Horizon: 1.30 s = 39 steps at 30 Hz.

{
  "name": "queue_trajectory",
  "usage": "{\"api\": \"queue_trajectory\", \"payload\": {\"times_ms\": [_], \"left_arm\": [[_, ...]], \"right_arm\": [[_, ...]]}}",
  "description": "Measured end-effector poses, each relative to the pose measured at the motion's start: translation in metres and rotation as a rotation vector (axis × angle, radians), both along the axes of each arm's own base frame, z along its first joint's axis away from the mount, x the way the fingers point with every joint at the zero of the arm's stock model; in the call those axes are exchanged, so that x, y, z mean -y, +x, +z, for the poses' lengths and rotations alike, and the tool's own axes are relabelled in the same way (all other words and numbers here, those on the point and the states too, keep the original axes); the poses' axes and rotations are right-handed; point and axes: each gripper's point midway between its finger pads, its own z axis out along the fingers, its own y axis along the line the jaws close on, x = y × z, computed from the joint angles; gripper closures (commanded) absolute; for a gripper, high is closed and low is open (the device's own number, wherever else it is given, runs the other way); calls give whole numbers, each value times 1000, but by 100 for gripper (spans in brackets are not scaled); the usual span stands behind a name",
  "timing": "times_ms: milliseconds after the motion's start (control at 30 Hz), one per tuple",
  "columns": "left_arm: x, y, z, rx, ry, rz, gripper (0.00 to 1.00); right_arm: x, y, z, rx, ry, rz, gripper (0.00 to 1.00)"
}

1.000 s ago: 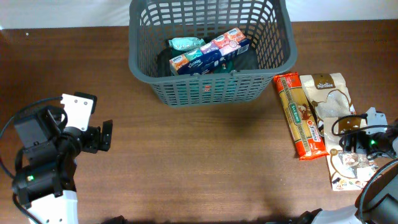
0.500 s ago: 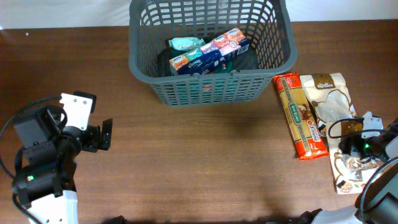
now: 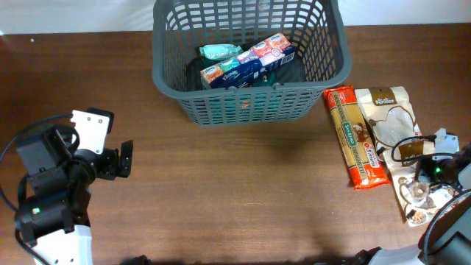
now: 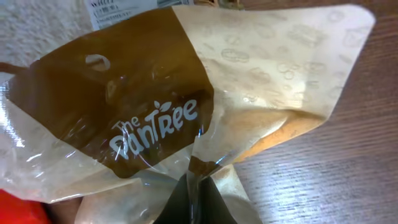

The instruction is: Pack container

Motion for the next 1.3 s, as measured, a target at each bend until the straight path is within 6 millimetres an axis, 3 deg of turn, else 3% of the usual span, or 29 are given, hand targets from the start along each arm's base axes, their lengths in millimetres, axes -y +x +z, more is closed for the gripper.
{"api": "queue_trajectory", "payload": {"times_ms": [200,367,533,600,733,833,1000,1033,1200,1300], "left_arm": [[0,0,0,2,0,1,1],[0,1,1,6,-1,3,1],[-1,2,2,9,-3,6,1],[-1,2,2,9,-3,6,1],[1,2,2,12,-7,0,1],[1,3,4,20,-8,-3,1],[4,4,5,28,-20,-13,1],[4,4,5,29,-24,-17,1],[8,5,6,34,-39,-34,1],[10,5,6,37,-46,-41,1]], "right_arm": [[2,13,14,31,29,11,96],[18,41,56,124,31,-16,96],[34,82,133,308,27,-25,97],[37,102,174,420,38,-23,96],[22,136,252,616,80,26,96],[-17,162,303,729,134,122,97],[-118,197,387,905,201,379,97],[-147,202,411,961,209,454,96],[-243,190,494,1168,234,730,97],[-299,170,519,1230,303,898,97]]}}
